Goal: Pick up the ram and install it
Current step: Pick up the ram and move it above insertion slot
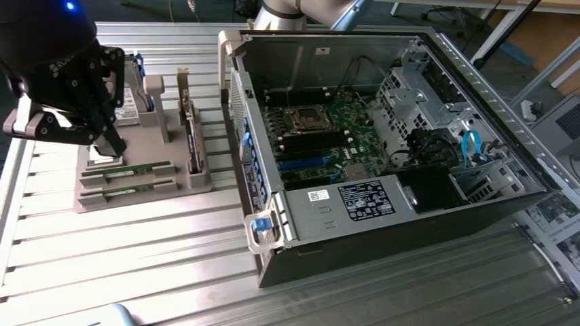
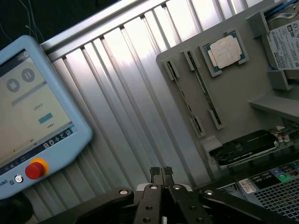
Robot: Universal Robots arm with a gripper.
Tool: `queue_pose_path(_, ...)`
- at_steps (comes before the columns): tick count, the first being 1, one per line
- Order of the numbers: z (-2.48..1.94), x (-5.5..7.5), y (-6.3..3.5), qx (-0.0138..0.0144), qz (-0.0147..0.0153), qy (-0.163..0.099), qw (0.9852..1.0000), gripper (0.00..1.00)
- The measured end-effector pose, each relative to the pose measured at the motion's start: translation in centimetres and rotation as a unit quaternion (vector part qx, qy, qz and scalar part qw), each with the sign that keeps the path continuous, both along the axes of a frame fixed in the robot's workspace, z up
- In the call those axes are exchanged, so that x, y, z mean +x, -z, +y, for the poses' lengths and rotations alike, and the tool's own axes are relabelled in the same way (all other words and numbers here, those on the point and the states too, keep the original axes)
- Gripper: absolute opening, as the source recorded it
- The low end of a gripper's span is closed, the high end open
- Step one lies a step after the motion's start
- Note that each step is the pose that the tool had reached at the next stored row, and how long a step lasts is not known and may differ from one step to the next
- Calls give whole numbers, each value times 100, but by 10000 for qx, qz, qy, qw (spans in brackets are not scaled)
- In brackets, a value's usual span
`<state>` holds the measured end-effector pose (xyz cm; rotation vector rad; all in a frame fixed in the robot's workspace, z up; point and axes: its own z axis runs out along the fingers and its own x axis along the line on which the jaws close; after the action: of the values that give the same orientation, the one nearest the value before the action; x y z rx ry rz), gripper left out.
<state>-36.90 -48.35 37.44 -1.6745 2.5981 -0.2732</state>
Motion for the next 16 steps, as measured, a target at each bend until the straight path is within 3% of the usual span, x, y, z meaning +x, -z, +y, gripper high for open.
queue_pose_path(9, 1, 0, 11, 130, 147, 1, 9998, 11)
queue_pose_path(15, 0, 0, 25, 227, 323, 2, 9992, 11)
queue_pose_path(16, 0, 0, 28, 254, 391, 2, 9989, 11)
